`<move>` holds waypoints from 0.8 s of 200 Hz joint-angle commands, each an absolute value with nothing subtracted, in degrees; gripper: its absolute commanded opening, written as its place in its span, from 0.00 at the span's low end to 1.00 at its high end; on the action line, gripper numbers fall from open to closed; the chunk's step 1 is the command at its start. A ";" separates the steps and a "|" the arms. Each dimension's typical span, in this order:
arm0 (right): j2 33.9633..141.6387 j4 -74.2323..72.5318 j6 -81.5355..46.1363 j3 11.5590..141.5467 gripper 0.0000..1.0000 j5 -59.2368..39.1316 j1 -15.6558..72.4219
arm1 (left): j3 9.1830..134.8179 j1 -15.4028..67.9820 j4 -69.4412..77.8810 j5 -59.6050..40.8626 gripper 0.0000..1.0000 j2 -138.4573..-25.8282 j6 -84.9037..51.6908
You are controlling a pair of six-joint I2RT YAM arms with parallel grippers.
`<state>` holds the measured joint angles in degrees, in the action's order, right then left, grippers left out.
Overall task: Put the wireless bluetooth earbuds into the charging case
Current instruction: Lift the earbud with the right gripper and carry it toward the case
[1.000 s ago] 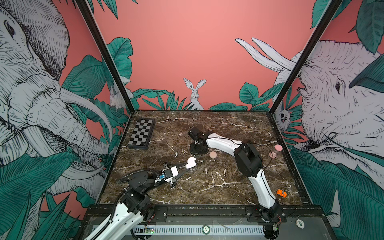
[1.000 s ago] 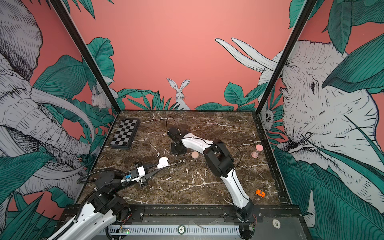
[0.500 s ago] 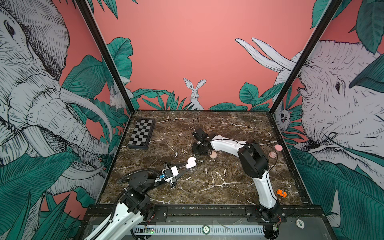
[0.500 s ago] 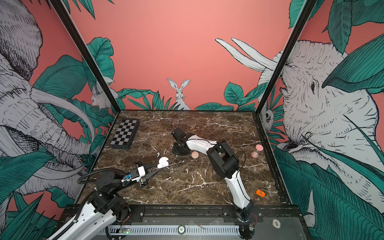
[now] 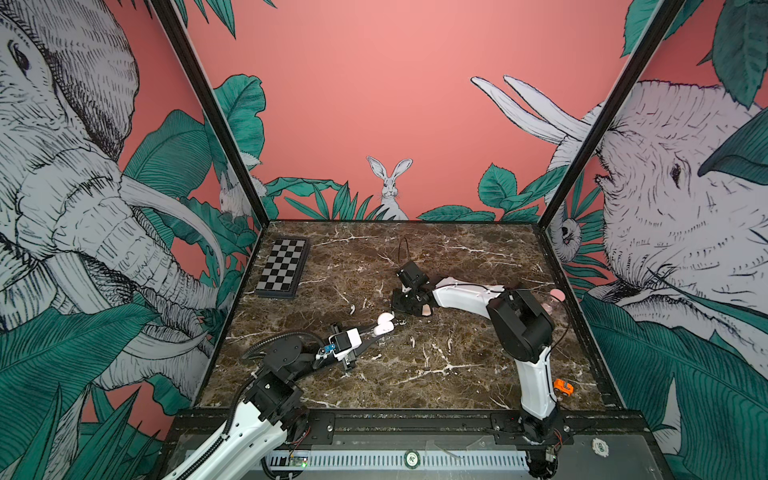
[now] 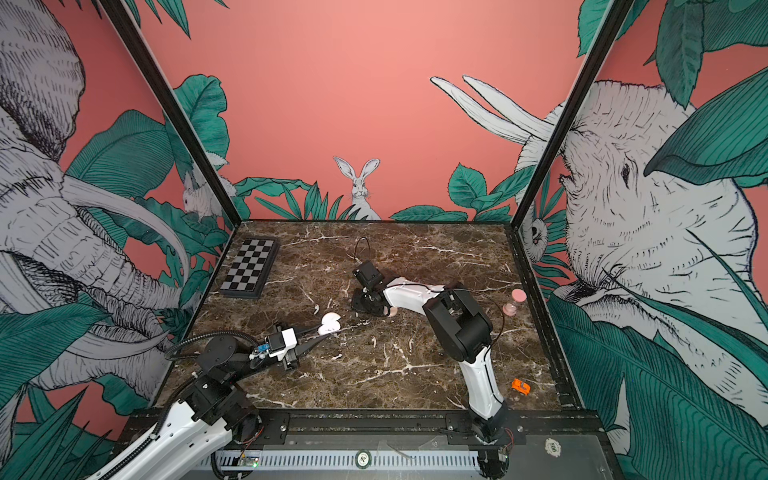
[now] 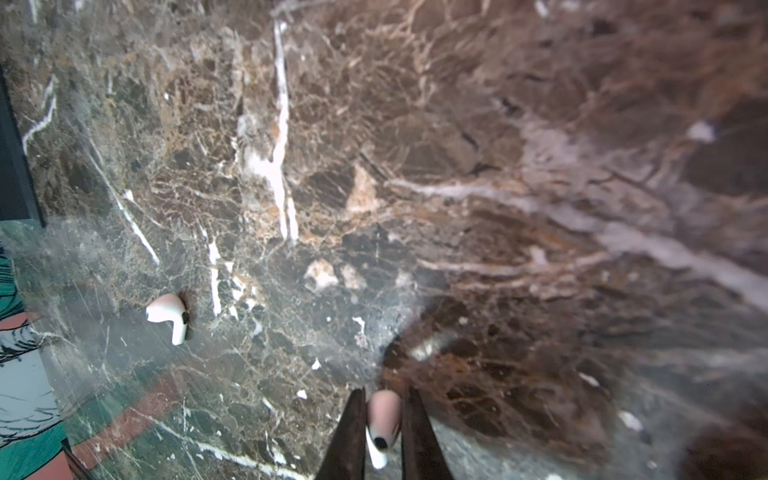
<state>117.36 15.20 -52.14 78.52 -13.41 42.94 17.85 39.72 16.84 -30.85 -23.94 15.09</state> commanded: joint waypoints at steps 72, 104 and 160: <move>109.28 4.88 -51.29 69.23 0.14 -15.08 40.25 | 20.09 39.81 36.64 -30.78 0.00 -34.76 -4.03; 107.18 4.66 -50.22 68.12 0.14 -14.55 39.99 | 18.01 42.59 44.86 -27.95 0.00 -37.83 -10.36; 103.57 3.78 -48.83 65.25 0.14 -13.41 39.19 | 10.57 46.58 61.79 -20.93 0.00 -45.41 -8.22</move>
